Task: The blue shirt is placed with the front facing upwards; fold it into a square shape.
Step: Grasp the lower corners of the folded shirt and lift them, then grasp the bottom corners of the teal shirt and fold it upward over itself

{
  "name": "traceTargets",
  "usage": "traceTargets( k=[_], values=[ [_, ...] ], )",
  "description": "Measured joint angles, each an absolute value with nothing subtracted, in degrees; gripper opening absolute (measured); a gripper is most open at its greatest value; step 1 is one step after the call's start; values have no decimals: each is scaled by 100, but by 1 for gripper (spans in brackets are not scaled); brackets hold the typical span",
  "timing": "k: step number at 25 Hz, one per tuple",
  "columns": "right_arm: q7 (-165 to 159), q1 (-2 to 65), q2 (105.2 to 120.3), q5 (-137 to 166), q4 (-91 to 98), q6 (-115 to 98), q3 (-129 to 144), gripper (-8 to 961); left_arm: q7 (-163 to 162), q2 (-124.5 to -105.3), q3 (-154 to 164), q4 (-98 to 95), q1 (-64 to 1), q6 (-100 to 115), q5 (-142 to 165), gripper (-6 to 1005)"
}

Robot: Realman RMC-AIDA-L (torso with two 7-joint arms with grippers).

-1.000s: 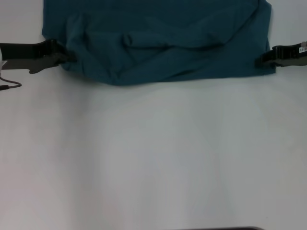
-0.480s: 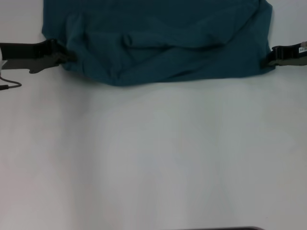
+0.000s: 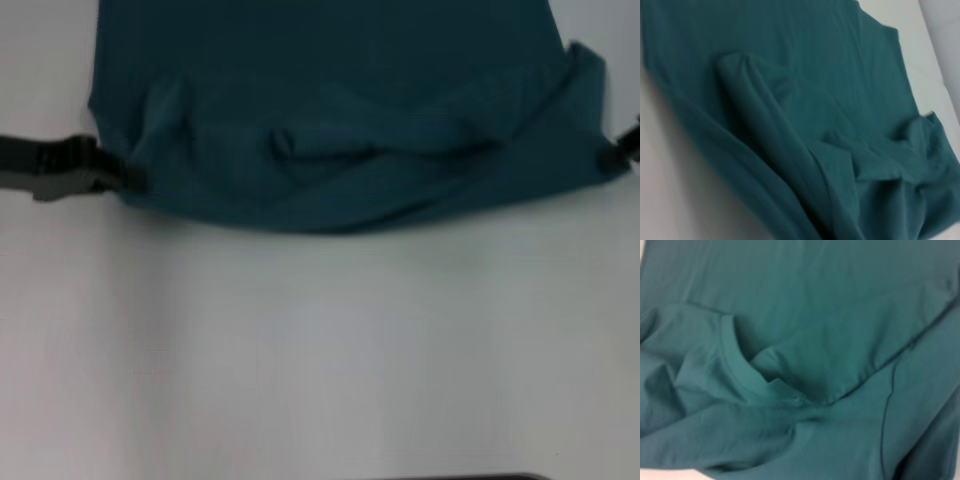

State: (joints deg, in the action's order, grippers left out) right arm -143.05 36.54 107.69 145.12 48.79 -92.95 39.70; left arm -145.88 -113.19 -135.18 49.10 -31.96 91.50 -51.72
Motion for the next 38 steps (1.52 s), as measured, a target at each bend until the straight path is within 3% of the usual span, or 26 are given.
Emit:
traceTargets(
  k=[3,8,29,38],
  values=[
    [-14308,3561,10679,14540,5112,-9968,3974,30,-14441,-11192,-13495,4921,-3151,9768,-5122,18],
    [-14240,3477,10669,14958,5259,-10658,3996,29,-14325,-11153,-13497,4991,-3097,10387,-4604,18],
    [-13894,3192,10763,15438,5240,-11361,4019,30,-14047,-11397,-13429,5337,-2691,11297,-3902,17],
    [-13825,3227,10719,15329,5240,-11304,3817,29,-13900,-11333,-13548,5368,-2823,11377,-3915,17]
  ],
)
